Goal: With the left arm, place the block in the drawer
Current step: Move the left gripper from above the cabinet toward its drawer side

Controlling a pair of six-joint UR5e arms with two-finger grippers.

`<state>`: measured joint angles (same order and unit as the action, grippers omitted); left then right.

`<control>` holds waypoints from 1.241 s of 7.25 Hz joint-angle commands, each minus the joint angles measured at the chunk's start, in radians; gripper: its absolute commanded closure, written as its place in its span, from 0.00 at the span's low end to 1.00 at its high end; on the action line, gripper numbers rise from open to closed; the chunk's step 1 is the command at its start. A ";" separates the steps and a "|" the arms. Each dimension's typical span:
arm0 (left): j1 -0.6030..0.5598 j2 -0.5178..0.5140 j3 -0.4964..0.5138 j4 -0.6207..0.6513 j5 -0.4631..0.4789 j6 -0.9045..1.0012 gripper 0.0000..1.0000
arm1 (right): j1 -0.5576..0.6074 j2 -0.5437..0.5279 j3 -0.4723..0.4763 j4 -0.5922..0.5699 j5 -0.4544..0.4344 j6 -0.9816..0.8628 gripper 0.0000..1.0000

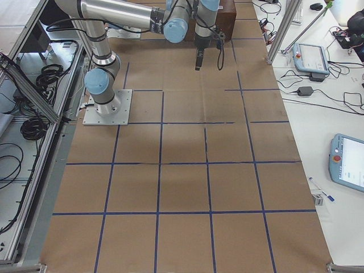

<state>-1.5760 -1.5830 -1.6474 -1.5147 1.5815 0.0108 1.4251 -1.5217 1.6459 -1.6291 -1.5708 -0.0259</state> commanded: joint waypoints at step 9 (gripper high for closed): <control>0.004 -0.014 -0.002 0.011 0.000 0.001 0.01 | 0.000 0.000 0.000 0.000 0.000 0.000 0.00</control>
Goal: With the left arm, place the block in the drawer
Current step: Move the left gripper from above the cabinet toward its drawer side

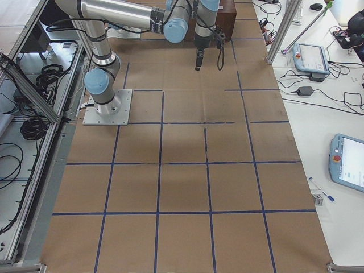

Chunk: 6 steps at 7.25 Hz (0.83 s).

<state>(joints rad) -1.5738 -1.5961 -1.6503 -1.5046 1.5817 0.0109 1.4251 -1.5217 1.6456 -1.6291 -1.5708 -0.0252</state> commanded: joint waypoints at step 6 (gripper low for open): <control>0.017 -0.007 0.030 -0.002 0.004 0.008 0.01 | 0.000 0.000 0.000 0.000 0.000 0.001 0.00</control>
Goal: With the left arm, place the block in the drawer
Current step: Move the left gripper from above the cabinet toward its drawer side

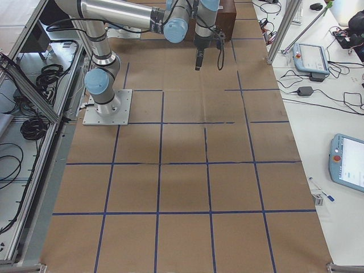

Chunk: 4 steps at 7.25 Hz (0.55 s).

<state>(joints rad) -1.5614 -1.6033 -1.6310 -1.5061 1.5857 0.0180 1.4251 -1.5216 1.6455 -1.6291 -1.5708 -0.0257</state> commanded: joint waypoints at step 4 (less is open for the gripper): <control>0.233 0.000 0.058 -0.008 0.019 0.212 0.01 | 0.000 0.000 0.000 0.000 0.000 0.001 0.00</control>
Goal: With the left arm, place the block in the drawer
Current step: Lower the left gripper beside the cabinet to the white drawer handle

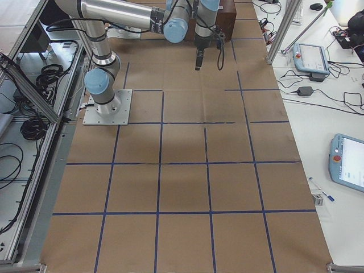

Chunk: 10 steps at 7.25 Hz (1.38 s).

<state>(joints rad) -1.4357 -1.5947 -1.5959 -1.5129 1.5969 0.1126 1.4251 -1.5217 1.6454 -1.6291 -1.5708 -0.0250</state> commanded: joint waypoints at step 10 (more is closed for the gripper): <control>0.440 -0.369 0.166 0.010 -0.216 0.524 0.01 | 0.000 0.000 0.001 0.000 0.000 0.000 0.00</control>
<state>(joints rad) -1.0022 -1.9415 -1.4292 -1.5036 1.3885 0.6255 1.4251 -1.5217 1.6460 -1.6291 -1.5708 -0.0258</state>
